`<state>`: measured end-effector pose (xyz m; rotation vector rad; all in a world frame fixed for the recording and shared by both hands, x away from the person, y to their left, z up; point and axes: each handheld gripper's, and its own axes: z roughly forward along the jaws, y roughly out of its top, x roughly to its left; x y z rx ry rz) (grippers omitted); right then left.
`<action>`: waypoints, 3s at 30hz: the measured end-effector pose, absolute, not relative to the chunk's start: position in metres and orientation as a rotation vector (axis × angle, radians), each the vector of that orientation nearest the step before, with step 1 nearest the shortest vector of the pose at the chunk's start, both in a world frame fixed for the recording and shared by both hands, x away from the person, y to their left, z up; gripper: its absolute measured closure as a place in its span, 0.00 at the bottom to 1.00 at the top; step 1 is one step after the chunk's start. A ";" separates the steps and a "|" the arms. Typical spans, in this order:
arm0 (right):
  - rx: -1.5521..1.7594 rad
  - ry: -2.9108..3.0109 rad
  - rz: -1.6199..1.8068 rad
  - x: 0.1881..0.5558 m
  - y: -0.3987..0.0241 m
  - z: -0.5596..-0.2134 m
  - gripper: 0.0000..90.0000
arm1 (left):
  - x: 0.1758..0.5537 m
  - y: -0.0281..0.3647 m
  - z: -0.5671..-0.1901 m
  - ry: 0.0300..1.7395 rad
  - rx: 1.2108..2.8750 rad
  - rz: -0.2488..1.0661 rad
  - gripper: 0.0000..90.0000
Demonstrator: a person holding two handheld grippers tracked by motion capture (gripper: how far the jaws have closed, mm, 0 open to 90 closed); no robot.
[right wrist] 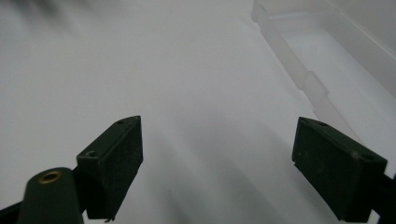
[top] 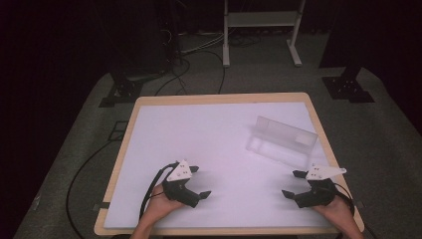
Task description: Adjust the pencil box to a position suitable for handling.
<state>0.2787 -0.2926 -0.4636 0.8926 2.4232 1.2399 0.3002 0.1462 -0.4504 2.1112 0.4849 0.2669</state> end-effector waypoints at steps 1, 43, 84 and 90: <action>0.889 2.417 1.244 0.280 -0.294 -0.462 0.18 | 0.301 0.146 -0.450 0.489 2.107 0.264 0.07; 0.802 2.583 1.074 0.366 -0.262 -0.425 0.29 | 0.301 0.173 -0.446 0.546 2.062 0.314 0.07; 0.829 2.654 0.870 0.391 -0.261 -0.455 0.83 | 0.301 0.190 -0.442 0.579 1.994 0.338 0.07; 0.821 2.642 0.867 0.392 -0.262 -0.456 0.90 | 0.300 0.193 -0.441 0.582 1.982 0.325 0.07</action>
